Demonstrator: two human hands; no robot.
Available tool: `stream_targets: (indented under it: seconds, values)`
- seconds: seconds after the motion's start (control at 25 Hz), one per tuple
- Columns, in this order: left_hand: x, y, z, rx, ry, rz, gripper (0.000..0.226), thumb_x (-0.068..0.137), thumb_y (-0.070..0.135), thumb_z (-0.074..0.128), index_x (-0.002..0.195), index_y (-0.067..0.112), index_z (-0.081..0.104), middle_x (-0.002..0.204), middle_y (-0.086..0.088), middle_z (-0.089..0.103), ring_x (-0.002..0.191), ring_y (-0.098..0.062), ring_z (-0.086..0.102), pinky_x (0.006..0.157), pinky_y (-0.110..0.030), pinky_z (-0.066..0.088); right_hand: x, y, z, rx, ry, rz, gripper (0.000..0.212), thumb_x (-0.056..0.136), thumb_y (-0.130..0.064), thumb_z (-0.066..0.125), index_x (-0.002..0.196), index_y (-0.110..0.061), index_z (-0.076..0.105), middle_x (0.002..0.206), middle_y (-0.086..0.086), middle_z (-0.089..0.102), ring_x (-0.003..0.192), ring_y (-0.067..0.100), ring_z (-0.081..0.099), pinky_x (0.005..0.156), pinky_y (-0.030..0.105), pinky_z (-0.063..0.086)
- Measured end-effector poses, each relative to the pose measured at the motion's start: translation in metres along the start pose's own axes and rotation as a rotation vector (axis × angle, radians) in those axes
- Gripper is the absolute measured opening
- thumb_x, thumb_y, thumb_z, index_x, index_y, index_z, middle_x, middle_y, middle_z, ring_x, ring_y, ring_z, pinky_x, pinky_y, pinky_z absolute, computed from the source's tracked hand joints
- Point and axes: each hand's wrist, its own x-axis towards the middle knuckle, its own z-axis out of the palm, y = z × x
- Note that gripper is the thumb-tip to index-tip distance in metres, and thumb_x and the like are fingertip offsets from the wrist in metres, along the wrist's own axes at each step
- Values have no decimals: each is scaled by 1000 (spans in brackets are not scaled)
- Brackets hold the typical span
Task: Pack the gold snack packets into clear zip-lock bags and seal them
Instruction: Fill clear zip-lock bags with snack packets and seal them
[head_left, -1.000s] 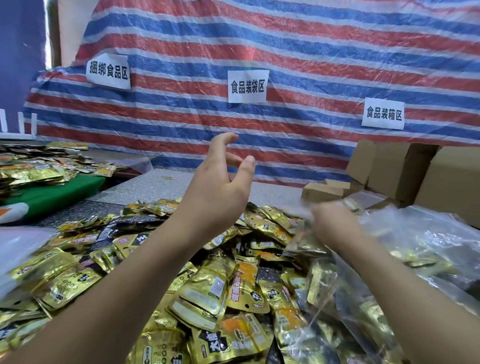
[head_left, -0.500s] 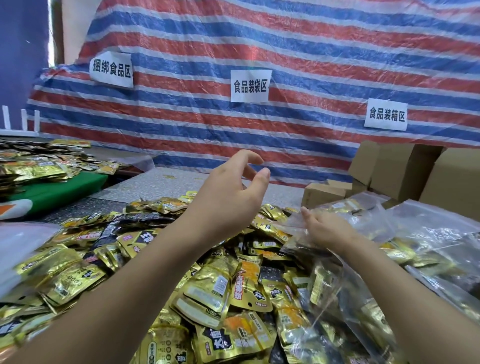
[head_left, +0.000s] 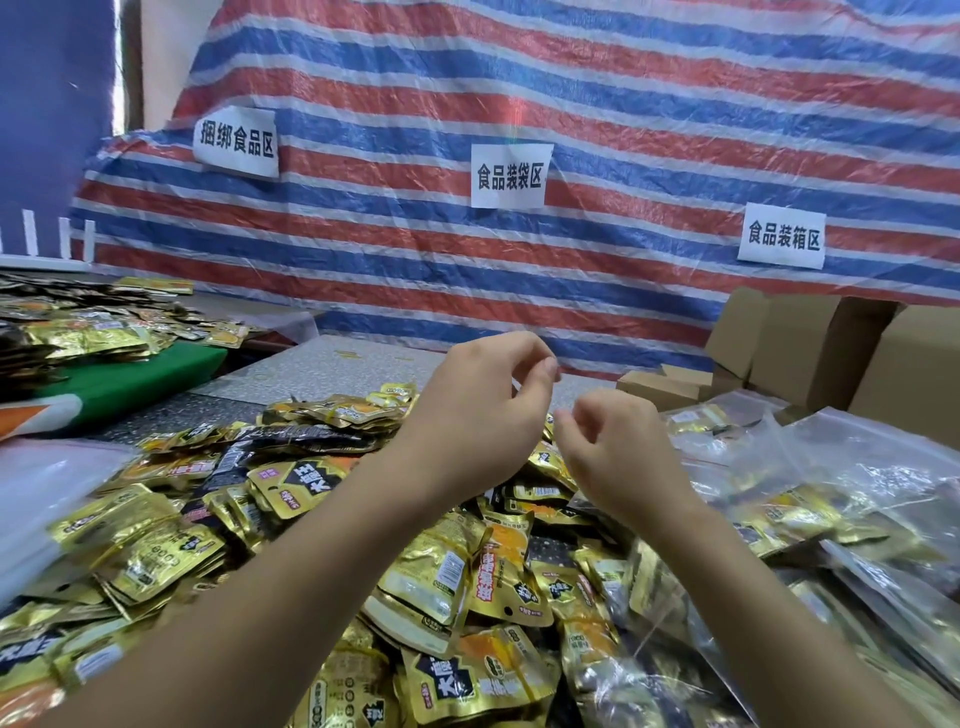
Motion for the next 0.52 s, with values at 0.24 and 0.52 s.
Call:
stream_targets:
  seconds: [0.24,0.52]
  values:
    - [0,1,-2,9,120,47,51,103,40,44,64,11,59,46,9,41,45,-8,43,43,-21,27,-3,-1,5,193,206,19,54,86,5,63,47,-15,31,41,-4,29,40,14,27,39,34,27]
    - [-5,8,10,66,46,-16,71,100,58,20,40,22,32,36,5,36,37,-11,36,39,-21,18,5,-8,8,236,131,-20,46,87,-4,63,47,-9,41,41,1,40,40,17,32,41,34,30]
